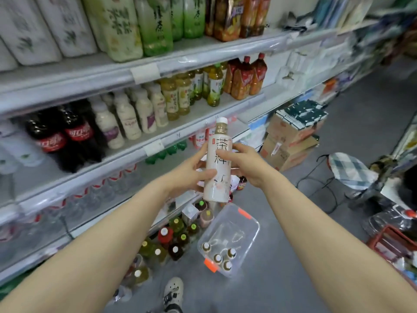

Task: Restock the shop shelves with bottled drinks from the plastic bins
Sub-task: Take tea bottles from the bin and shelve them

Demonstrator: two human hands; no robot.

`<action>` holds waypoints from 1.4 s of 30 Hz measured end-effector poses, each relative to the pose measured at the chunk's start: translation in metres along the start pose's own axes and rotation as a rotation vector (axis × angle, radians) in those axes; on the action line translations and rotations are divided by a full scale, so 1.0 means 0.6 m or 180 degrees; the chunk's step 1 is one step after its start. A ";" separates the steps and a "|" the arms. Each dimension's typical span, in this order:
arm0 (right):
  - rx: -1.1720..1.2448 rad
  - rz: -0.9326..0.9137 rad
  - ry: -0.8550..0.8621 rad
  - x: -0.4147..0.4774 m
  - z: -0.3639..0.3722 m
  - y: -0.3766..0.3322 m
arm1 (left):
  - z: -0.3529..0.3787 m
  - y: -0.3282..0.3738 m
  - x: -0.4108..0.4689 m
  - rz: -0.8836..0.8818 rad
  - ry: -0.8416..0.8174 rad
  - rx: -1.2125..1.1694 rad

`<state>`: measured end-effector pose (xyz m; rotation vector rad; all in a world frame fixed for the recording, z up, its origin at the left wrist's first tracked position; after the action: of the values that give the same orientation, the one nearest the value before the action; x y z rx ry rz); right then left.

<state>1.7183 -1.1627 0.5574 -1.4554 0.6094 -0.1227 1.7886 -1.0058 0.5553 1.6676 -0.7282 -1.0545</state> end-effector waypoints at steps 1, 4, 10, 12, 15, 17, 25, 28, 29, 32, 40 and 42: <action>-0.0035 -0.0071 -0.0043 -0.009 0.003 -0.010 | 0.004 0.010 -0.013 0.0050 0.0068 0.0005; -0.0100 -0.0279 -0.0204 -0.037 0.016 -0.044 | 0.008 0.035 -0.049 0.0177 0.0315 0.0076; -0.0242 -0.0603 -0.0579 -0.085 0.055 -0.114 | 0.005 0.080 -0.124 0.0478 0.0735 0.0015; -0.0275 -0.0668 -0.0675 -0.097 0.072 -0.133 | -0.002 0.092 -0.150 0.0533 0.0904 -0.0031; -0.0306 -0.0773 -0.0842 -0.115 0.102 -0.163 | -0.017 0.115 -0.193 0.0562 0.1087 0.0227; -0.0335 -0.0866 -0.0951 -0.124 0.125 -0.185 | -0.031 0.131 -0.220 0.0585 0.1228 0.0303; -0.0425 -0.1180 -0.1290 -0.153 0.235 -0.266 | -0.103 0.171 -0.319 0.0828 0.1615 0.0295; -0.0466 -0.1261 -0.1355 -0.161 0.286 -0.287 | -0.138 0.175 -0.357 0.0863 0.1788 0.0427; -0.0480 -0.1292 -0.1363 -0.163 0.304 -0.294 | -0.150 0.176 -0.371 0.0874 0.1829 0.0471; -0.0466 -0.1396 -0.1398 -0.171 0.364 -0.315 | -0.196 0.181 -0.417 0.0878 0.1920 0.0557; -0.0397 -0.1738 -0.1513 -0.197 0.534 -0.388 | -0.326 0.204 -0.544 0.1034 0.2216 0.0714; -0.0362 -0.1811 -0.1527 -0.201 0.576 -0.406 | -0.359 0.206 -0.572 0.1062 0.2259 0.0714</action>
<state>1.8427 -0.8365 0.8245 -1.6620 -0.2000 -0.1762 1.8333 -0.6650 0.8029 1.8602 -0.6232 -0.1152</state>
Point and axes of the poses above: each hand's wrist, its own x-axis towards the middle knuckle, its own z-axis out of the palm, y = z × x, the point moved 4 cm from there along x, towards the middle knuckle, and after that the axes turned 5 degrees about x, right-handed, at the moved point
